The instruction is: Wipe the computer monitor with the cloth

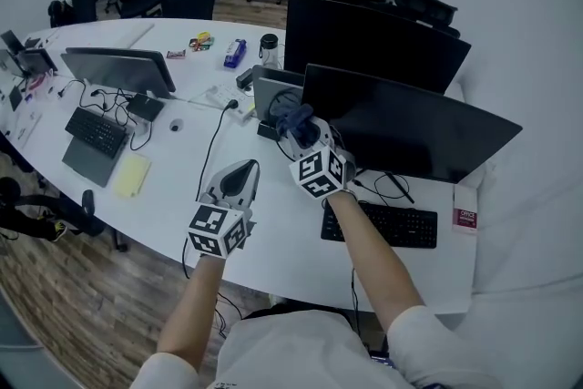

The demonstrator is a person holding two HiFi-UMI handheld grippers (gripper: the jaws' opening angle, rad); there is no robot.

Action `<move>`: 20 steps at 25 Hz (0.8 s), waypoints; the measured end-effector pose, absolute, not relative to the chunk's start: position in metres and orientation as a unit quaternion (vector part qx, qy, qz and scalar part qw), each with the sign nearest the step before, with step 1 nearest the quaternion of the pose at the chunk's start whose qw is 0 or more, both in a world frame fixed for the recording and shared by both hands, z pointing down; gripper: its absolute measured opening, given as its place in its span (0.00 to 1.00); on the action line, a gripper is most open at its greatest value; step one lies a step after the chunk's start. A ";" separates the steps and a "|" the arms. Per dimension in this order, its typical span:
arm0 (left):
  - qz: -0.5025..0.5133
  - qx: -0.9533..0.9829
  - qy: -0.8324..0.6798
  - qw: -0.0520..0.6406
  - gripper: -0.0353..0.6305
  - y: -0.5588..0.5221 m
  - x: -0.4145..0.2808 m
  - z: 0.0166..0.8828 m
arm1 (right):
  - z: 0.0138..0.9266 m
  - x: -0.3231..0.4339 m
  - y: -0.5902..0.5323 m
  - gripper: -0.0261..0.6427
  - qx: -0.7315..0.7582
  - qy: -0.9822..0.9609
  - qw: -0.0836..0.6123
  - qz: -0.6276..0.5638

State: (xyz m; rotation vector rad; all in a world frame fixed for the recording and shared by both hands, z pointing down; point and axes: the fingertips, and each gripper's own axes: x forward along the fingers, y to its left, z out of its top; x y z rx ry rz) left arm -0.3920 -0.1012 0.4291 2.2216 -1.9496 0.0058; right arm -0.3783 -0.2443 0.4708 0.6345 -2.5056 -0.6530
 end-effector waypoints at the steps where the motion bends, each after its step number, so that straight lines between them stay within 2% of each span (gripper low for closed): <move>1: 0.002 0.749 -0.656 0.095 0.06 -0.102 -0.392 0.432 | 0.478 -0.378 -0.244 0.27 0.231 -0.913 0.239 -0.235; 20: 0.023 0.756 -0.637 0.148 0.06 -0.119 -0.375 0.494 | 0.606 -0.366 -0.235 0.27 0.243 -0.917 0.302 -0.092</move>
